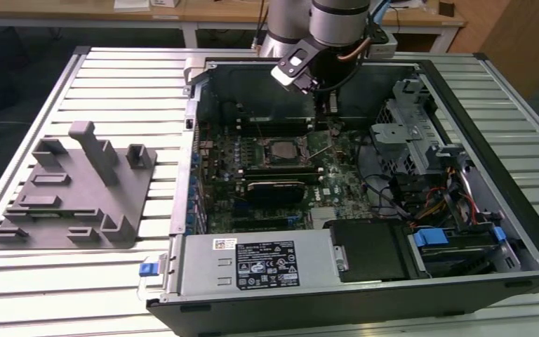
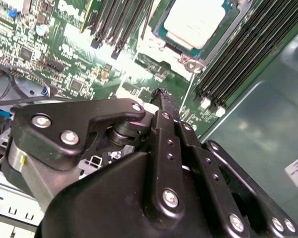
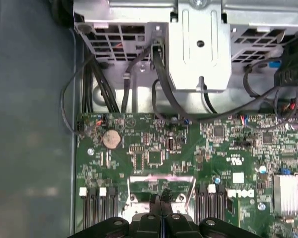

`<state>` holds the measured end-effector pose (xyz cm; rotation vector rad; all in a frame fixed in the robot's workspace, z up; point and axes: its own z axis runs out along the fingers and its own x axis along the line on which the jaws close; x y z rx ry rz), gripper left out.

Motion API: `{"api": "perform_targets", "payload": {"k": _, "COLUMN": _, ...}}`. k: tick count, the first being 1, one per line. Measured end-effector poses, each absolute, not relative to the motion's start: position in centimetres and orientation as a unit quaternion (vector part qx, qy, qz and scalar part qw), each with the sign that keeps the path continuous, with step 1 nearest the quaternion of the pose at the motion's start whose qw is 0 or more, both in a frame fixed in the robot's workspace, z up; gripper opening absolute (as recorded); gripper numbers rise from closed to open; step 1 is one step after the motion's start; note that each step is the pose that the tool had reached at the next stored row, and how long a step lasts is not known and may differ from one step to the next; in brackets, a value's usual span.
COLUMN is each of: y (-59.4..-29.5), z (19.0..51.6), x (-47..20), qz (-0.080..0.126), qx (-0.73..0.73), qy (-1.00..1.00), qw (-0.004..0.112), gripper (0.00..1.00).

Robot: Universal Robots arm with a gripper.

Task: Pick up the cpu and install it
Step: 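Close the cpu cover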

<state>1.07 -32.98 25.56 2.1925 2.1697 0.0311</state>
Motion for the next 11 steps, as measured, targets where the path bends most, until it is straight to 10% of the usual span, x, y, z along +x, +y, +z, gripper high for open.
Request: {"api": "perform_targets", "payload": {"k": 11, "y": -32.9, "z": 25.6, "x": 2.8, "qz": 0.01, "qx": 0.711, "qy": 0.703, "qw": 0.028, "gripper": 0.11}}
